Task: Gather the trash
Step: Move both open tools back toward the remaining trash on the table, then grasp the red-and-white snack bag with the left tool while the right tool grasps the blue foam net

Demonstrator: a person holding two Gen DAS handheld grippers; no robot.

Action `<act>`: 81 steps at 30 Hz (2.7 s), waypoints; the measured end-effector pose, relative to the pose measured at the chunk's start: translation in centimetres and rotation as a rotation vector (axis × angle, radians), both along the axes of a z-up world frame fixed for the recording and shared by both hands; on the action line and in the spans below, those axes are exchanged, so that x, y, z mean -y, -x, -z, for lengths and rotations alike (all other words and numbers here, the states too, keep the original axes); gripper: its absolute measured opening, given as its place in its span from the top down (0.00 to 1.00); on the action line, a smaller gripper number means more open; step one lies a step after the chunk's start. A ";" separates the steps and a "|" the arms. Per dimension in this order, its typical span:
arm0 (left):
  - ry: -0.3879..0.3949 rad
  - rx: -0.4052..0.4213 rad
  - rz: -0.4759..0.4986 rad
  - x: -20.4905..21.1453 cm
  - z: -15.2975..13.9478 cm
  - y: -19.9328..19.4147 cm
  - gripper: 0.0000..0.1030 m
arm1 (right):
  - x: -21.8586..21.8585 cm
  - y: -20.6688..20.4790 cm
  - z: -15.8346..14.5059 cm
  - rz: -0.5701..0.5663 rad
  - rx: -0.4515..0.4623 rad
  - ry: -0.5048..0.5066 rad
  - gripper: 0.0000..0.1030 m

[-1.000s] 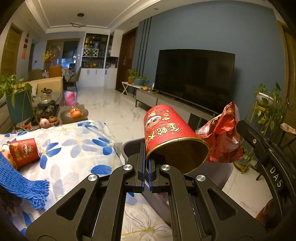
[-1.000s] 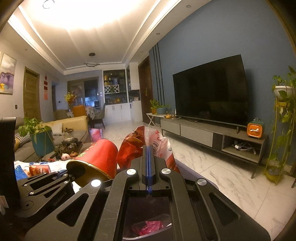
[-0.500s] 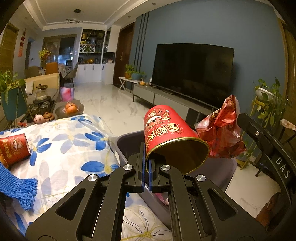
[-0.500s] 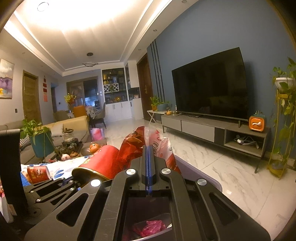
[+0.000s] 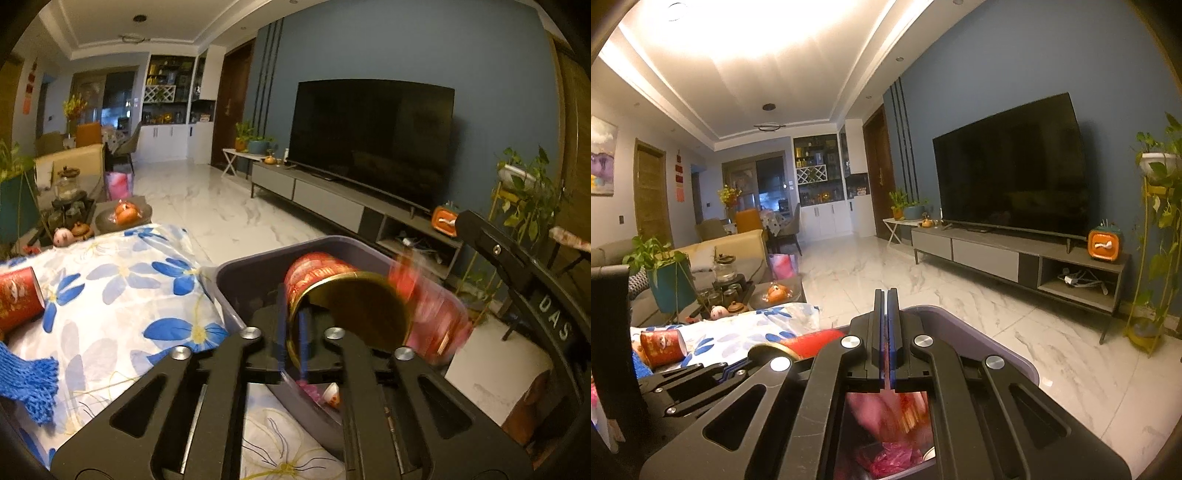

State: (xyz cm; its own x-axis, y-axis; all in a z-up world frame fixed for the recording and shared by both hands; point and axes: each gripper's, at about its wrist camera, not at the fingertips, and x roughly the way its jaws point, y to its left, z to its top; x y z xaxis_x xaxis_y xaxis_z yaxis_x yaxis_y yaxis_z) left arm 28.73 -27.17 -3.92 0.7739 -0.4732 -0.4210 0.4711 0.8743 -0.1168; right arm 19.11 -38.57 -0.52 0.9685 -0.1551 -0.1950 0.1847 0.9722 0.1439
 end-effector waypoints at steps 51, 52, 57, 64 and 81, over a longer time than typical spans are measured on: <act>-0.006 0.109 -0.592 -25.7 -1.4 17.5 0.18 | -16.6 10.9 -0.8 -0.266 0.016 0.022 0.28; -0.002 0.108 -0.607 -26.5 -1.4 17.8 0.18 | -17.1 10.7 -0.6 -0.277 0.010 0.022 0.28; -0.002 0.112 -0.671 -29.3 -1.4 18.7 0.18 | -19.8 9.8 0.0 -0.330 -0.019 0.021 0.28; 0.003 0.089 -0.733 -33.4 -0.9 18.8 0.18 | -24.2 8.0 1.1 -0.404 -0.060 0.045 0.31; 0.021 0.052 -0.715 -36.1 -0.7 13.9 0.34 | -30.5 2.0 2.7 -0.497 -0.130 0.099 0.40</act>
State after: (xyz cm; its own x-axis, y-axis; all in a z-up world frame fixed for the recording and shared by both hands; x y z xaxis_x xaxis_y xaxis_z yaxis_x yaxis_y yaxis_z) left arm 14.79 8.97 -3.23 0.9163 0.1492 -0.3716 -0.2105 0.9689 -0.1300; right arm 17.07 -8.02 -3.21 0.8985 0.2937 -0.3262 -0.2927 0.9547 0.0533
